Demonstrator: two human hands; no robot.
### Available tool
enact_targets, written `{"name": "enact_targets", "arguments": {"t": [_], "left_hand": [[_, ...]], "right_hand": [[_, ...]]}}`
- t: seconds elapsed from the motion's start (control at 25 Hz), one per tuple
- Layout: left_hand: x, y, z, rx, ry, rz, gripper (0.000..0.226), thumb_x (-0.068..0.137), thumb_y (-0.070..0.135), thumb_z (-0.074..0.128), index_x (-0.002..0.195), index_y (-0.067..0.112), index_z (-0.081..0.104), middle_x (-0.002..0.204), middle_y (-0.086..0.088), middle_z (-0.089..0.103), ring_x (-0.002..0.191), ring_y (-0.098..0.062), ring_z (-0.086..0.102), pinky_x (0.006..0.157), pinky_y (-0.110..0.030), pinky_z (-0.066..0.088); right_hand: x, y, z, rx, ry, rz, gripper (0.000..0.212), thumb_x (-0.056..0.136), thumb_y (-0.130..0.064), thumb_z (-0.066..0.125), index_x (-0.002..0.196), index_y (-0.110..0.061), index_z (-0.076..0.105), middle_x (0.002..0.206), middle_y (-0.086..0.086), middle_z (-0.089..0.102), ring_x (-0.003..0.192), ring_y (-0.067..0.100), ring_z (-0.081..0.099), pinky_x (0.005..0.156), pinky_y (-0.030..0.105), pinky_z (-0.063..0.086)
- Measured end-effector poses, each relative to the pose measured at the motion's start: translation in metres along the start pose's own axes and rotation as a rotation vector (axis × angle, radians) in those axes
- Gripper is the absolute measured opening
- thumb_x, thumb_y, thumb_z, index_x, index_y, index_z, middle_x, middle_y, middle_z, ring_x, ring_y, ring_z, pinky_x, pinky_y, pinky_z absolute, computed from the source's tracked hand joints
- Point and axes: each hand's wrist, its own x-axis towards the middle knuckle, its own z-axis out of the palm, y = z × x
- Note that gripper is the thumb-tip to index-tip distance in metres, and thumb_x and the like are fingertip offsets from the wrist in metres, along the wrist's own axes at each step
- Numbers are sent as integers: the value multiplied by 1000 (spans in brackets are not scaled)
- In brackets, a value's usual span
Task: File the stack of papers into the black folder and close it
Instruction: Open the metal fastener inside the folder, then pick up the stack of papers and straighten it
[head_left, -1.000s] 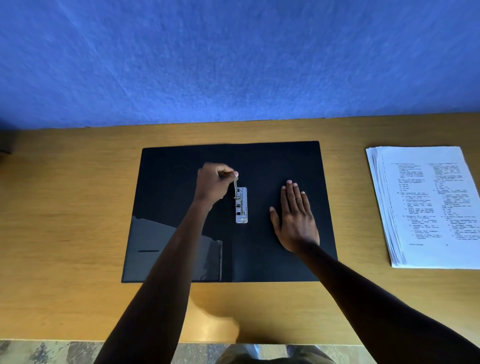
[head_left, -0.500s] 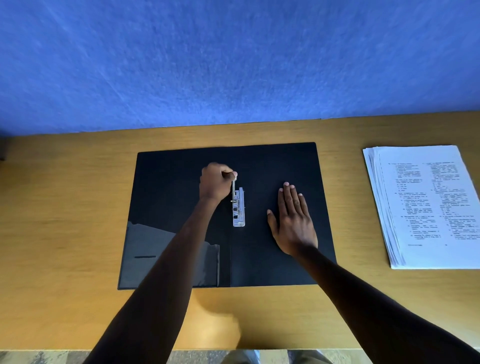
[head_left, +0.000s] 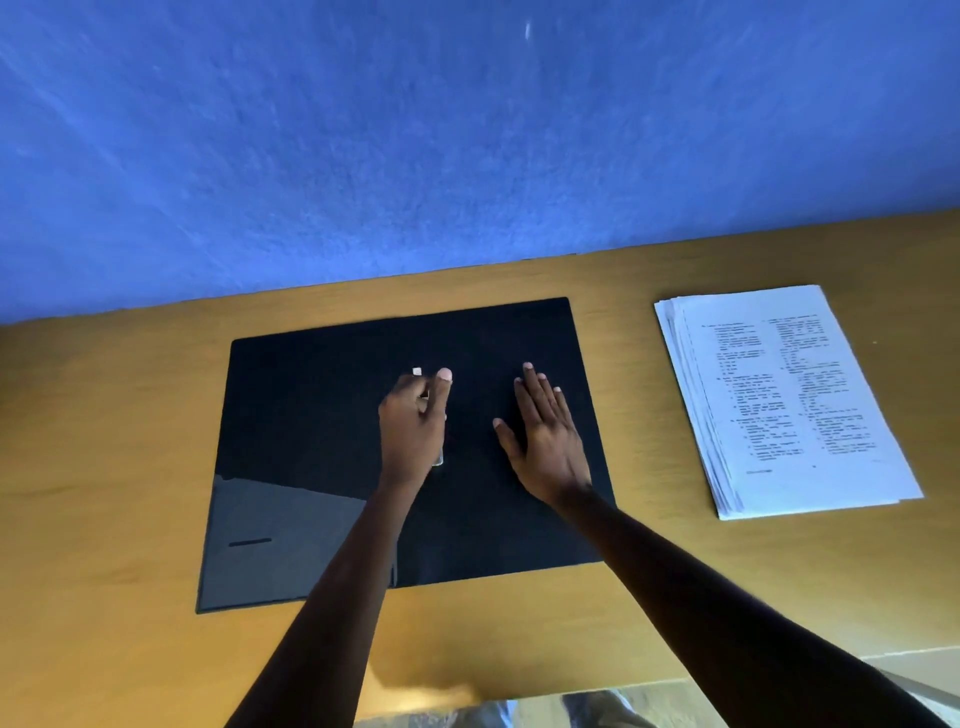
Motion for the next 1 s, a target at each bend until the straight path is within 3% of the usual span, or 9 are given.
{"name": "enact_targets", "arguments": {"t": [0.12,0.24,0.4,0.48,0.6,0.84,1.0], "left_hand": [[-22,27,34,-69,-167,-54,36,98,31,55,86,0,69,76,-12,71,61,-7,65,53,-15,47],[-42,57,74,-164,-359,-98,39,98,37,52,92,4,70,80,-9,73,66,-9,69,59,-28,54],[-62,82,131,-214,-511,-183,49,99,42,49,93,-3,66,85,-14,72,78,-19,70,69,-41,57],[-70,91,156,-170,-561,-172,46,98,41,50,92,-2,66,83,-11,69,77,-14,66,71,-37,54],[-75,99,186,-68,-567,-184,29,98,21,55,115,0,66,112,-11,69,101,-17,65,83,-22,48],[-81,118,225,33,-502,-193,50,89,-6,45,138,5,48,130,-12,60,122,-24,56,100,-37,49],[-84,138,244,15,-492,-208,55,77,1,36,127,11,56,125,-6,64,121,-25,55,99,-40,51]], "right_hand": [[-4,30,-34,75,156,116,52,100,-32,50,143,-3,45,159,18,31,145,34,34,118,48,31],[-12,81,-81,143,341,292,43,95,-23,58,132,-1,53,141,23,49,125,41,53,100,50,48],[-23,170,-144,131,521,495,39,91,-15,60,125,4,58,125,25,57,109,43,61,90,46,50],[-27,212,-164,54,501,613,43,91,-18,59,127,6,56,127,27,56,112,45,59,94,50,49],[-32,257,-184,-47,370,735,42,91,-20,60,121,8,57,124,31,55,114,47,55,95,51,47],[-27,303,-200,-124,136,801,46,93,-32,60,112,9,61,120,31,57,110,46,57,90,50,48],[-16,308,-199,-138,82,781,51,92,-38,61,114,8,63,120,30,57,113,46,55,92,47,49]]}}
